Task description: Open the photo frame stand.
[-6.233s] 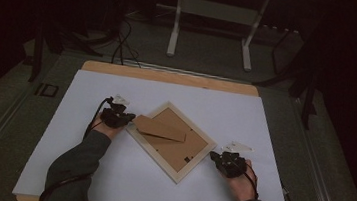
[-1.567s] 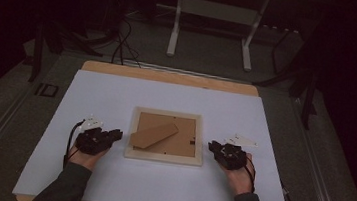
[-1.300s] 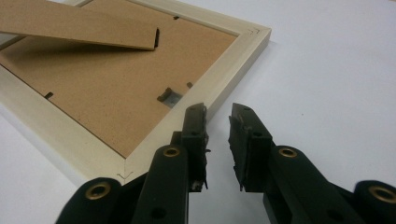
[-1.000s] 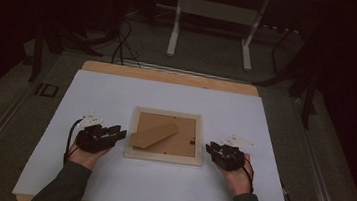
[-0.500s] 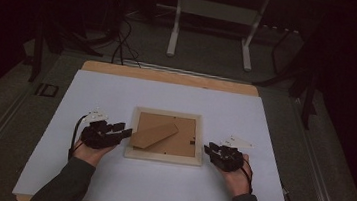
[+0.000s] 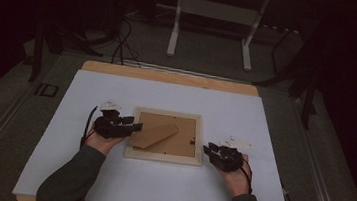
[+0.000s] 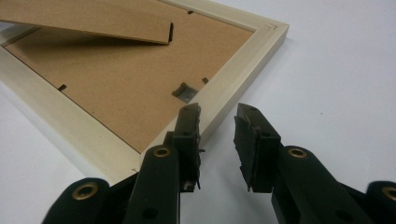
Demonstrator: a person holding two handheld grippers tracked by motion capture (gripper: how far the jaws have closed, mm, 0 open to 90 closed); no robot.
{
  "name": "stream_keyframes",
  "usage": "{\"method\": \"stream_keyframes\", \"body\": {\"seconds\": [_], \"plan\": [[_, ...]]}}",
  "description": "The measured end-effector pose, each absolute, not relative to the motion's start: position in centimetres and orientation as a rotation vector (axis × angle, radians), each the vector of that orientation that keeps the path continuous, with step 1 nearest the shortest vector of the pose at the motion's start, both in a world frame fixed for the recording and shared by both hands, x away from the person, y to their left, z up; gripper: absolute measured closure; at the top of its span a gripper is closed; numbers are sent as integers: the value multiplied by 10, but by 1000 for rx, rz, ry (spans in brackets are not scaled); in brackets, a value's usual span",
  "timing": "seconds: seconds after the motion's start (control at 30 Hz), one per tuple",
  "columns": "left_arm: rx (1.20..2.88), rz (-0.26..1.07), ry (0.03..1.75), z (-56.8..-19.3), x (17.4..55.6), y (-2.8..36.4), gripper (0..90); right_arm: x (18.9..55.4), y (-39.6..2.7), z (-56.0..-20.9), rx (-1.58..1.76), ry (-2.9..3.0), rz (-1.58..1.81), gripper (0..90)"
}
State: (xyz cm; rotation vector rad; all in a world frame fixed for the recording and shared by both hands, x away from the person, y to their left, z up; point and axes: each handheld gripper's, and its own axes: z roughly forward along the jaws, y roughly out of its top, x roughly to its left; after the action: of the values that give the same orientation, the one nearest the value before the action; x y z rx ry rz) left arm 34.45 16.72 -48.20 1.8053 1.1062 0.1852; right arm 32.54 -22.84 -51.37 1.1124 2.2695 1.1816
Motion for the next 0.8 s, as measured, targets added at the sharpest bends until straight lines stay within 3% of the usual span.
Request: {"method": "stream_keyframes", "body": {"seconds": [0.8], "plan": [[1935,48,1146,-492,382,136,349,324,-229,-515,1118,2272,1181,675]]}}
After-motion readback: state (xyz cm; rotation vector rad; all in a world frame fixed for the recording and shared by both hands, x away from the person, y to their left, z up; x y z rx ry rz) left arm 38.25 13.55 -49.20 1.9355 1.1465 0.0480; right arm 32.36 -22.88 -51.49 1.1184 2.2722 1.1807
